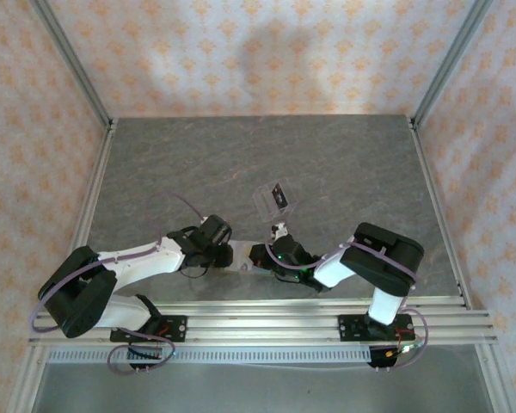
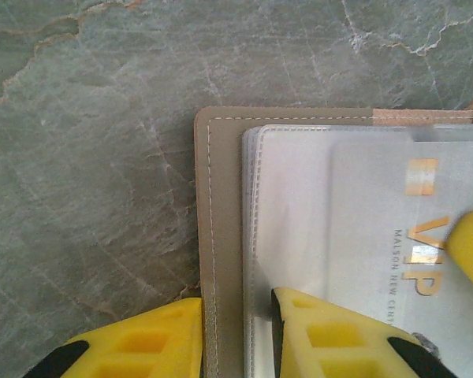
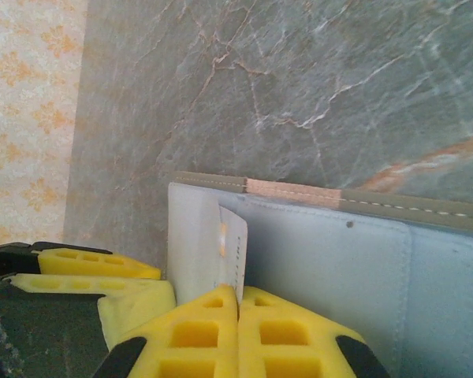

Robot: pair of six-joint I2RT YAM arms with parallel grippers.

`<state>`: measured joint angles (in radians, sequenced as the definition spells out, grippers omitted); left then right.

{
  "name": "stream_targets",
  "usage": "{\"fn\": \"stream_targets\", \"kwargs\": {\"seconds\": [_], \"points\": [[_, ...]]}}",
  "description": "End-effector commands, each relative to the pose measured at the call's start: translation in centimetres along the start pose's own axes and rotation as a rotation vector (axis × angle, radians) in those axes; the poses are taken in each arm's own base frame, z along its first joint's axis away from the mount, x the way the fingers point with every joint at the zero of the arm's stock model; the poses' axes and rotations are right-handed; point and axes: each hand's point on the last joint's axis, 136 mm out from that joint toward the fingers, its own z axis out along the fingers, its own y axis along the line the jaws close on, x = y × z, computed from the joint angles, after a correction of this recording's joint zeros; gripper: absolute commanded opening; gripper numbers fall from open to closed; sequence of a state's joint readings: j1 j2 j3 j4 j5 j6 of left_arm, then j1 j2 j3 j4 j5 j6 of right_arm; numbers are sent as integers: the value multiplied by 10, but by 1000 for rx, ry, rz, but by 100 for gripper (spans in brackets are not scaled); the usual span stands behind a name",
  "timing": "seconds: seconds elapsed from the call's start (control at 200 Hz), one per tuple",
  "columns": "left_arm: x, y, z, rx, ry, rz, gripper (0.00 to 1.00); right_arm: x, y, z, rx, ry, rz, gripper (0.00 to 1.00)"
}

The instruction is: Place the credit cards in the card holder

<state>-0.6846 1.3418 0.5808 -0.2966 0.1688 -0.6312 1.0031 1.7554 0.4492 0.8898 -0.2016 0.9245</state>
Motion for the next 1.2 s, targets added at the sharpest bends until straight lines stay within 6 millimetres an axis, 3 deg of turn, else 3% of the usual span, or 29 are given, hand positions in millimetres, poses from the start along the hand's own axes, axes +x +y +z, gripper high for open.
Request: {"fn": "stream_targets", "kwargs": {"seconds": [0.0,0.44,0.731,0.946,1.196], "points": [[9,13,1,-43,19,-20,28,19,-30,4,123,51,-6,0],[8,10,-3,-26,5,-34,28,29,-26,22,128,69,13,3],[1,5,-21,-5,-22,-43,29,22,-29,8,161,35,15,15],[-11,6,-41,7,-61,-85,30,22,-20,6,187,69,-1,26],[-15,11,-34,-1,-33,-104,25,9,-7,-7,263,73,-56,30]]}}
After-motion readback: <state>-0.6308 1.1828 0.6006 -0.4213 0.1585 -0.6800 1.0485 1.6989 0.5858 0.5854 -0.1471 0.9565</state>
